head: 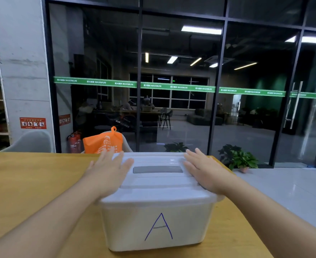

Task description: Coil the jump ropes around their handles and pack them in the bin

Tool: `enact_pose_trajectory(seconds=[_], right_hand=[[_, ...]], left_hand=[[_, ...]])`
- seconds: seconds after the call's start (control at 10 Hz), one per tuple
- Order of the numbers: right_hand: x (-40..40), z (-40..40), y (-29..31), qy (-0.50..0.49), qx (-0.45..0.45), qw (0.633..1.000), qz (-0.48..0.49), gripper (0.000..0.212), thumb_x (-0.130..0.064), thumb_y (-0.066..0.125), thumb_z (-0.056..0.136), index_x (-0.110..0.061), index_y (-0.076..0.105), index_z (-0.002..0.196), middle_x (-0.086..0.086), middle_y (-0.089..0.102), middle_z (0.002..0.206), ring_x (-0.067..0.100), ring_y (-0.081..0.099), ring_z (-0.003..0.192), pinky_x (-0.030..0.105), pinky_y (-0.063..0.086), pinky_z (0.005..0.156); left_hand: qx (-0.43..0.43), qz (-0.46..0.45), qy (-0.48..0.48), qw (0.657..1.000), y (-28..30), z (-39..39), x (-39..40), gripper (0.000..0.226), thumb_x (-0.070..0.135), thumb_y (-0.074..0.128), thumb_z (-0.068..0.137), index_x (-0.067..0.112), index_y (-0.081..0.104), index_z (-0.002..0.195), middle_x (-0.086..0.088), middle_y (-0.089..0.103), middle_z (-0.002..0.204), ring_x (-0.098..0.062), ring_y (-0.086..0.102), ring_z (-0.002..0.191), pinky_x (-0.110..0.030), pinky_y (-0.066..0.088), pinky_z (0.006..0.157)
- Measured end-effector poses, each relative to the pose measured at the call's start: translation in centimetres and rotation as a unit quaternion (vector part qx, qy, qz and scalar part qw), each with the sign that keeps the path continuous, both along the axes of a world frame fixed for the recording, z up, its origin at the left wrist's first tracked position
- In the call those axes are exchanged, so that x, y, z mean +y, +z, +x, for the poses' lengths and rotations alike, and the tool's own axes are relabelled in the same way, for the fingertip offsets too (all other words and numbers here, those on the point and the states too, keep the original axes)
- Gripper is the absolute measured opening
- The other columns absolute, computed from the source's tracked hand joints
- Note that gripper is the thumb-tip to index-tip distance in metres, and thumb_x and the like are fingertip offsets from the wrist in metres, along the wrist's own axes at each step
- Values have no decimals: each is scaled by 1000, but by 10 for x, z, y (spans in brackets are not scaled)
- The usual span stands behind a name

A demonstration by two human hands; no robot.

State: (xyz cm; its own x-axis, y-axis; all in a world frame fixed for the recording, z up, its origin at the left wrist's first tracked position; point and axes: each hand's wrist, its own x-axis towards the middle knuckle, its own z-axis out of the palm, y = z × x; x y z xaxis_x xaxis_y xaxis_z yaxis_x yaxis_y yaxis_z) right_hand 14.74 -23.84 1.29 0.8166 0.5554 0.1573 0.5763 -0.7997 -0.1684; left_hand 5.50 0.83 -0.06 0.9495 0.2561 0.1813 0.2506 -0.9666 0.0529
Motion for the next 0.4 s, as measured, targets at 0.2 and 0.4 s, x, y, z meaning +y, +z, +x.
enact_pose_trajectory(seconds=[0.2, 0.4], right_hand=[[-5, -9, 9, 80, 39, 991, -102, 82, -68, 0, 79, -34, -3, 154, -25, -11, 156, -8, -14, 142, 22, -6, 118], [8, 18, -7, 61, 84, 994, -33, 79, -71, -15, 74, -38, -18, 145, -33, -2, 147, -12, 12, 140, 12, 12, 110]], left_hand=[[33, 31, -123, 991, 1, -9, -6, 129, 79, -44, 23, 42, -18, 144, 27, -28, 139, 7, -30, 129, -28, -13, 113], [-62, 58, -146, 986, -24, 23, 15, 67, 63, -4, 92, 34, 41, 131, 12, 50, 140, -3, 29, 139, -35, 31, 90]])
